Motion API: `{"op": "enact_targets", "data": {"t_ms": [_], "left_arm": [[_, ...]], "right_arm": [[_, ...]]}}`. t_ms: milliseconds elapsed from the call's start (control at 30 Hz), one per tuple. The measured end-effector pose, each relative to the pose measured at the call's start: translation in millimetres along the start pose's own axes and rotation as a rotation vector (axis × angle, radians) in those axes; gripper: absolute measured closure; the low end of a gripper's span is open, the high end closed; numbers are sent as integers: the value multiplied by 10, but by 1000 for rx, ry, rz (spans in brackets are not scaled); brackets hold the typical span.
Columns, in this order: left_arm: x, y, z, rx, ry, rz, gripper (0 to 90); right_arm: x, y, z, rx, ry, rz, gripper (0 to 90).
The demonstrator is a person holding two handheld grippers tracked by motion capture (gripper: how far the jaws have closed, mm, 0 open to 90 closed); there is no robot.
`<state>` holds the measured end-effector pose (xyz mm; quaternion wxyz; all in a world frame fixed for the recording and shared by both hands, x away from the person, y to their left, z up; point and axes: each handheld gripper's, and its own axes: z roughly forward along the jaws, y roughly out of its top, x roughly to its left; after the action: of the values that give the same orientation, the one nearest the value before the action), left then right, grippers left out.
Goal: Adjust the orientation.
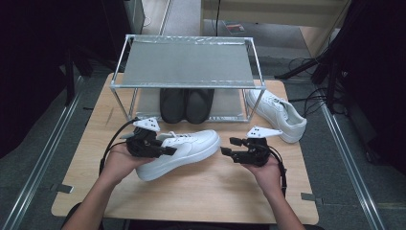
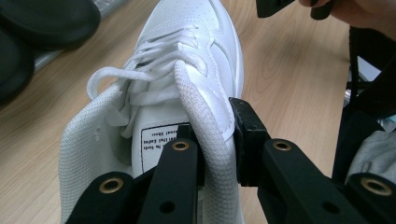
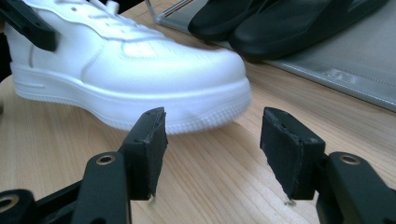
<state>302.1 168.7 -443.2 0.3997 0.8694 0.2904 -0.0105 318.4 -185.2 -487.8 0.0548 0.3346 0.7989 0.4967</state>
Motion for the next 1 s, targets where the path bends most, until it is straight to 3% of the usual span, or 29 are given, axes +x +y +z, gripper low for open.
{"op": "enact_targets", "data": {"t_ms": [167,467,600,667,900,1000], "left_arm": [[-16,-1,183,31,-31,4,809],[-79,-59,295,67,-59,3,787],[-35,-65,248,25,-147,-32,722],[-39,-58,206,9,-112,-19,717],[-10,-56,103,41,-109,-15,627],[24,-70,9,20,-96,-16,603]], "right_arm": [[21,-28,-1,7,-3,0,416],[55,-33,38,18,5,-6,417],[80,-35,62,24,7,-16,416],[81,-35,66,27,6,-21,417],[84,-34,50,25,4,-18,418],[102,-36,56,26,8,-22,418]]}}
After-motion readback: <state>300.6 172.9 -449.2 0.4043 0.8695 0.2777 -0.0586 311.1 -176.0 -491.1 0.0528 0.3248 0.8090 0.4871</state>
